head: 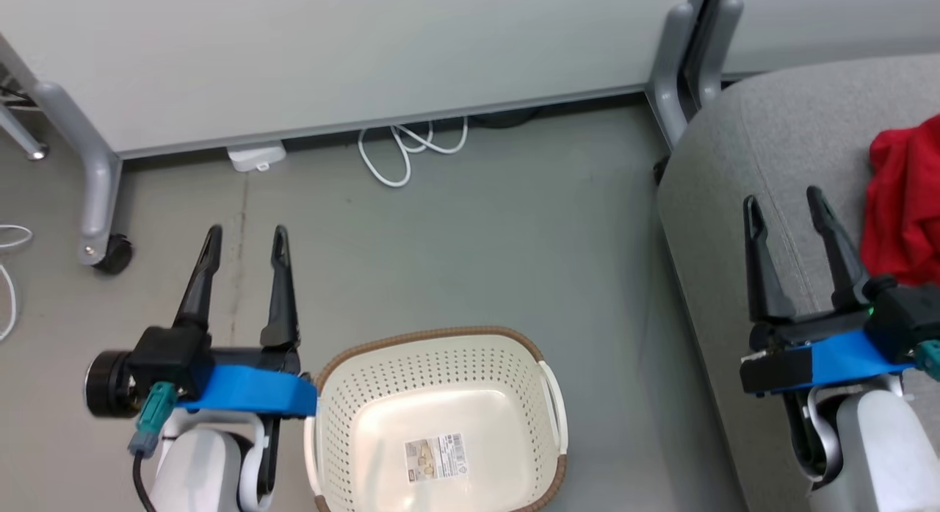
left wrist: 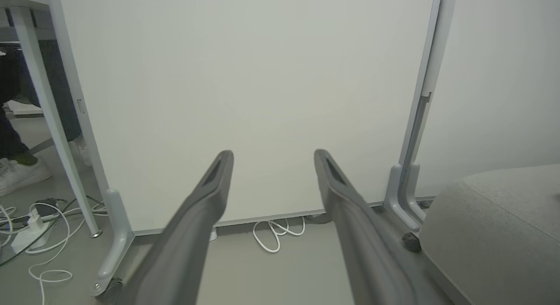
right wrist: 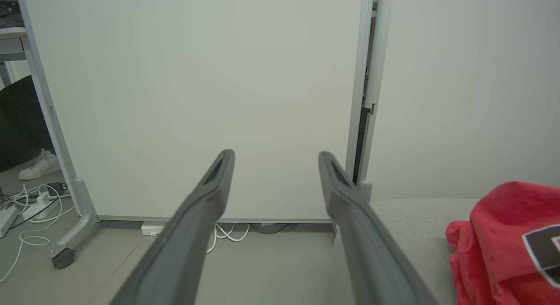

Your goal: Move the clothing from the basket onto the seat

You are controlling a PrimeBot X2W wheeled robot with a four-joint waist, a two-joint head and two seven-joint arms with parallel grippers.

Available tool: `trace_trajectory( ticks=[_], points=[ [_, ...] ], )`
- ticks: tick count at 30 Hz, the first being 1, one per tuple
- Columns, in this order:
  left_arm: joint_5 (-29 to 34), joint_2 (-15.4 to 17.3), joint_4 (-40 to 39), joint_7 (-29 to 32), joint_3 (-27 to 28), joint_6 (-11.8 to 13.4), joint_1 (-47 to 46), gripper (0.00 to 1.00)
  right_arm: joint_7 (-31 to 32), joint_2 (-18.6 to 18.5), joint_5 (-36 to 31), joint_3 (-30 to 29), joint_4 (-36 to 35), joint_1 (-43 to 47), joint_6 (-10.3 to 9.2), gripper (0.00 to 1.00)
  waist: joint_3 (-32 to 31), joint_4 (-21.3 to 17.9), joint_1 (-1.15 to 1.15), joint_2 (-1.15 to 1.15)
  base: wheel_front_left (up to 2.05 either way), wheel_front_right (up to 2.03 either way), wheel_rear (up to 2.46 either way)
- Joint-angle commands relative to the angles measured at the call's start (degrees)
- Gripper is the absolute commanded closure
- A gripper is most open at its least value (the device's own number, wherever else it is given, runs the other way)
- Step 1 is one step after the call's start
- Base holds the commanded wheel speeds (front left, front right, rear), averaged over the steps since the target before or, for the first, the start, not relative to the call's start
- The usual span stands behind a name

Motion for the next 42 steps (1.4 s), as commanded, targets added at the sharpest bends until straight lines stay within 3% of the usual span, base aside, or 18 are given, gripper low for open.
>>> trace_trajectory(
  ticks=[1, 15, 25, 38, 39, 42],
  points=[
    [0.47, -0.46, 0.05, -0.16, 1.45, -0.41, 1.40, 0.00, 0.00, 0.35, 0.10, 0.20, 0.21, 1.68, 0.00, 0.00, -1.42, 1.04, 0.01, 0.00, 0.00, 0.00, 0.00],
    [3.02, -2.78, 2.18, -0.16, 7.03, -2.35, 6.10, 0.00, 0.00, 1.78, 0.67, 1.70, 3.45, 6.83, 0.00, 0.00, -4.68, 2.71, 0.01, 0.00, 0.00, 0.00, 0.00],
    [3.44, -3.31, 4.40, -0.16, 7.48, -3.26, 6.91, 0.00, 0.00, 2.58, 1.19, 1.78, 6.62, 8.01, 0.00, 0.00, -5.75, 3.27, 0.01, 0.00, 0.00, 0.00, 0.00],
    [2.42, -3.39, 5.76, -0.16, 7.06, -2.49, 7.39, 0.00, 0.00, 2.98, 0.79, 2.45, 8.30, 8.34, 0.00, 0.00, -6.65, 3.75, 0.01, 0.00, 0.00, 0.00, 0.00],
    [2.56, -3.32, 5.72, 0.00, 7.21, -2.73, 7.30, 1.00, 0.00, 2.82, 0.81, 2.41, 8.23, 7.60, 0.00, 1.00, -6.67, 3.75, 0.01, 0.00, 0.00, 0.00, 0.00],
    [2.07, -3.41, 7.16, 0.42, 7.34, -2.77, 7.99, 1.00, 0.14, 2.90, 1.05, 2.33, 9.62, 7.83, 0.00, 1.00, -6.71, 3.76, 0.01, 0.00, 0.00, 0.00, 0.00]
  ],
)
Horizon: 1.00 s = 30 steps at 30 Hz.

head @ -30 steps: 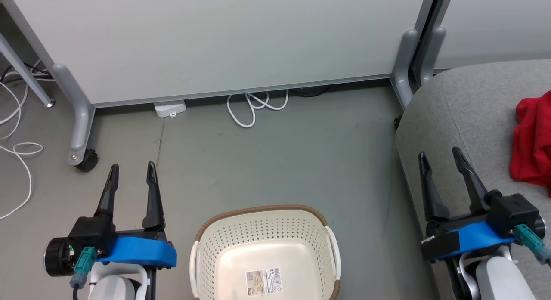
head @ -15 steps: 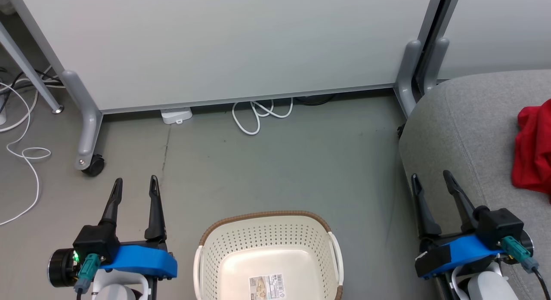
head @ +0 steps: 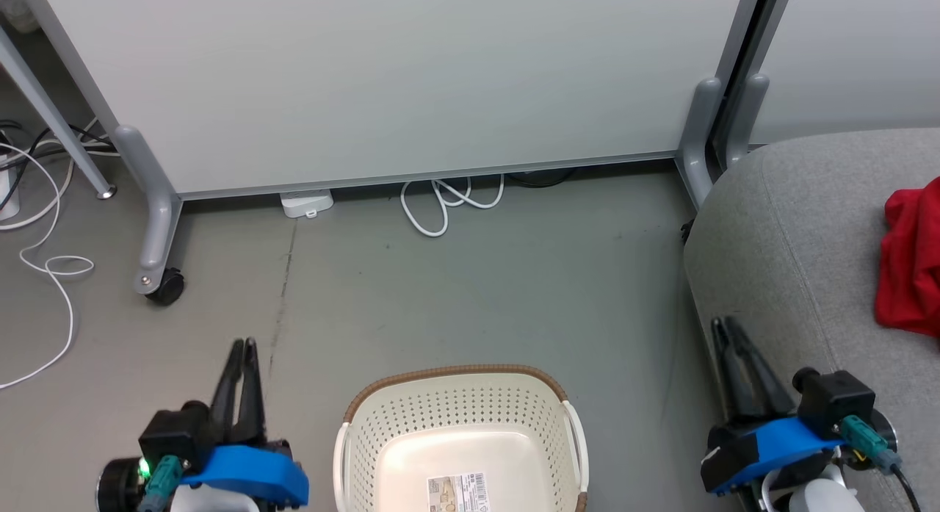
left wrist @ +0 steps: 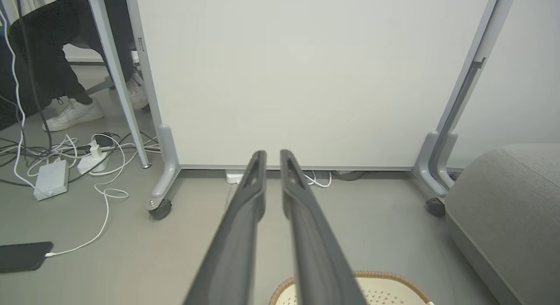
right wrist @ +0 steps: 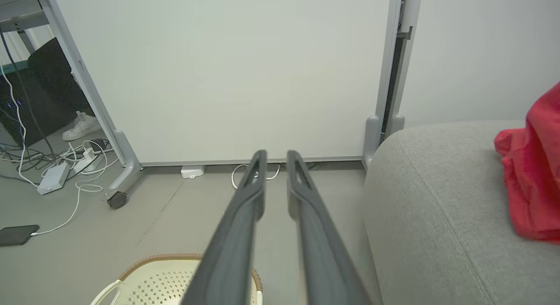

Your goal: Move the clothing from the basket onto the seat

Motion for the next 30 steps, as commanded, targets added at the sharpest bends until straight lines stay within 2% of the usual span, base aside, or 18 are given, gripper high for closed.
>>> trace_trajectory(
  ticks=[1, 30],
  points=[
    [-0.47, -0.01, 0.24, 0.26, 0.20, -0.02, -0.05, 1.00, 0.22, 0.00, 0.48, -0.17, 0.22, -0.07, 0.00, 1.00, -0.01, -0.01, 0.00, -0.01, 0.00, 0.00, 0.00],
    [-30.23, 0.04, -2.49, 7.71, 2.31, -0.48, -0.71, 1.00, 7.86, 0.12, 30.58, -2.58, -1.87, 0.51, 0.00, 1.00, -0.69, -0.35, 0.00, -0.01, 0.00, 0.00, 0.00]
  ],
)
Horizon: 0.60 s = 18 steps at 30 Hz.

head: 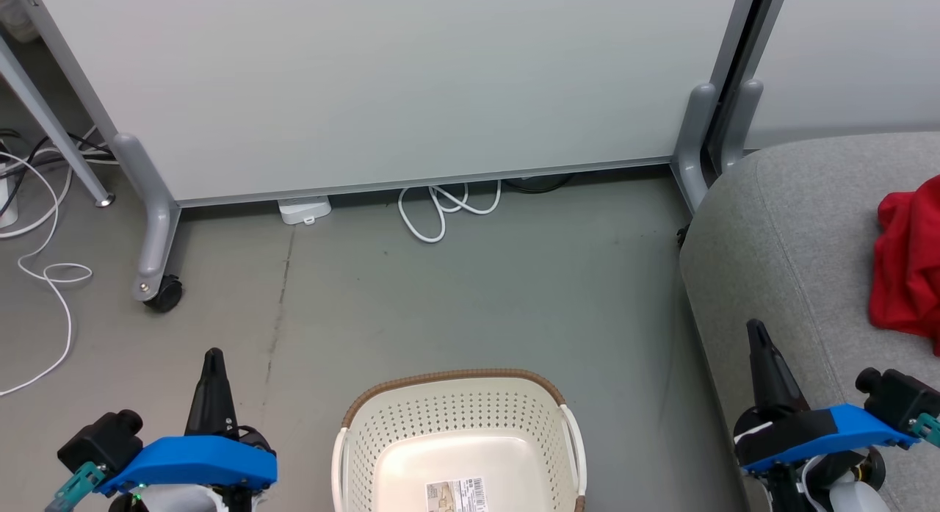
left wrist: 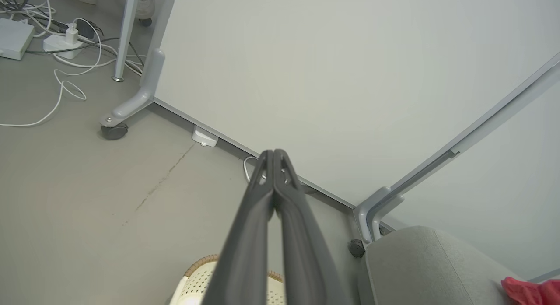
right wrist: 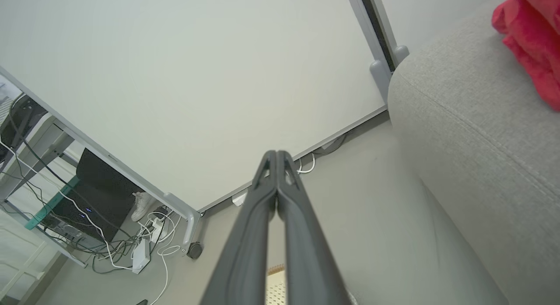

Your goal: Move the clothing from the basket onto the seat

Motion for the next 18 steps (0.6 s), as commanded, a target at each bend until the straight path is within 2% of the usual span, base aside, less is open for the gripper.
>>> trace_trajectory(
  ticks=[1, 18],
  points=[
    [-2.19, 0.18, -1.19, 0.50, 0.28, -0.23, -1.49, 1.00, 0.48, 0.00, 2.45, -0.27, -1.10, -0.12, 0.00, 1.00, -0.03, -0.02, 0.00, 0.00, 0.00, 0.00, 0.00],
    [-14.76, 0.21, -2.49, 3.64, 1.24, -0.33, -1.70, 1.00, 3.70, 0.06, 15.18, -1.29, -1.94, 0.15, 0.00, 1.00, -0.40, -0.21, 0.00, 0.00, 0.00, 0.00, 0.00]
  ],
)
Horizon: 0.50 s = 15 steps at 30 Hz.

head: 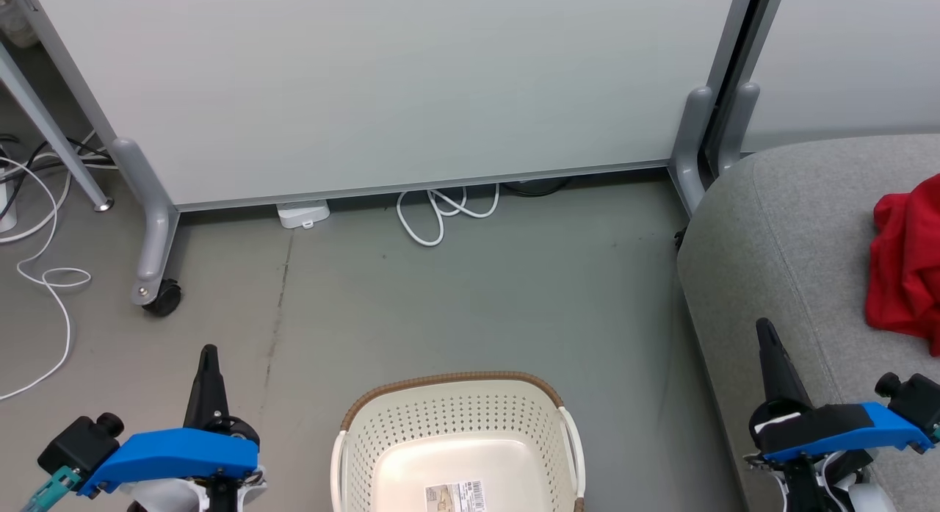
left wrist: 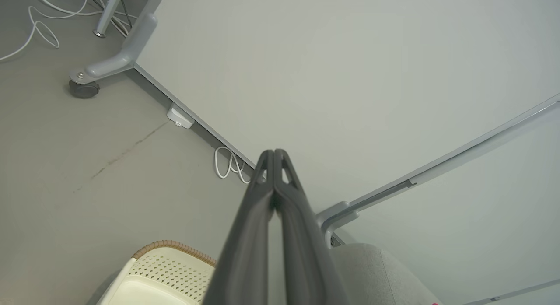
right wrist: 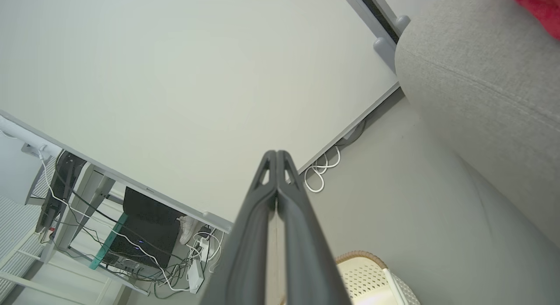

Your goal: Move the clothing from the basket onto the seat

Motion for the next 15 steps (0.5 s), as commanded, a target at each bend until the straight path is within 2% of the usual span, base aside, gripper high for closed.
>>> trace_trajectory(
  ticks=[1, 15],
  points=[
    [-1.25, 0.21, -0.92, 0.25, 0.49, -0.34, -1.43, 1.00, 0.25, 0.01, 1.50, -0.23, -0.88, 0.10, 0.02, 1.00, -0.02, -0.01, 0.00, 0.00, 0.00, 0.00, 0.00],
    [-10.62, 0.22, -1.77, 2.63, 1.13, -0.46, -1.61, 1.00, 2.73, 0.05, 10.96, -1.00, -1.50, 0.32, 0.02, 1.00, -0.34, -0.18, 0.00, 0.00, 0.00, 0.00, 0.00]
  ],
)
